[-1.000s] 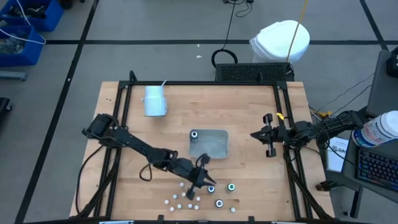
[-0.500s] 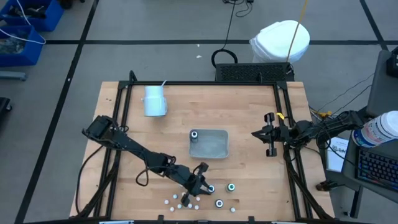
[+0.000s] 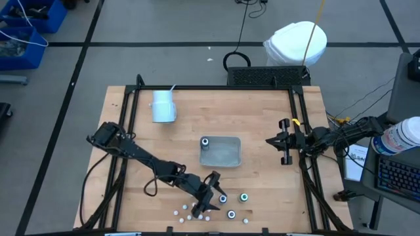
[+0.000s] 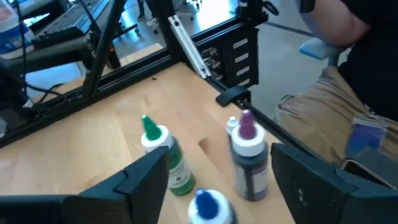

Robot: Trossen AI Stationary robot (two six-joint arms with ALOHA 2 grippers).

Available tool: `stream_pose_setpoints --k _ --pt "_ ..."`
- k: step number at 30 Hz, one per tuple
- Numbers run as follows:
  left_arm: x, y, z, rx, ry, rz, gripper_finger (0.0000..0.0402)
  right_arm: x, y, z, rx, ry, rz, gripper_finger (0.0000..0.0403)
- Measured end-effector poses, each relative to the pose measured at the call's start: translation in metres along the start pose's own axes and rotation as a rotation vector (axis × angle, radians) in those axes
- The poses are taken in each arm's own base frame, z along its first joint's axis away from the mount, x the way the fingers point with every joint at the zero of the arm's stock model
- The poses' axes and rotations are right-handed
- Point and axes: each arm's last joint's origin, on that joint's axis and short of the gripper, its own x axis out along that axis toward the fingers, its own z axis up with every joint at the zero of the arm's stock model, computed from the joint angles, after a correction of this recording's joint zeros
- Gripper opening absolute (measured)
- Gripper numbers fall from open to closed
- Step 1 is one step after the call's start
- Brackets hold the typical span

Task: Pick & Place food coloring
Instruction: Put the large blue food coloring bottle into the white container

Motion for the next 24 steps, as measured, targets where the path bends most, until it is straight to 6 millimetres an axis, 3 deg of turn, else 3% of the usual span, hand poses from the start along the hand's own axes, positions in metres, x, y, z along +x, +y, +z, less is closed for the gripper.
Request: stream_pose_setpoints --k 13,24 --pt "0.007 0.004 -0.011 0.030 -0.008 -0.106 0.0286 0.001 0.001 -0.002 0.001 0.018 0.004 0.0000" --pt "0.013 0.014 -0.023 0.001 0.005 -0.064 0.0285 0.001 0.001 -0.003 0.000 0.024 0.004 0.0000"
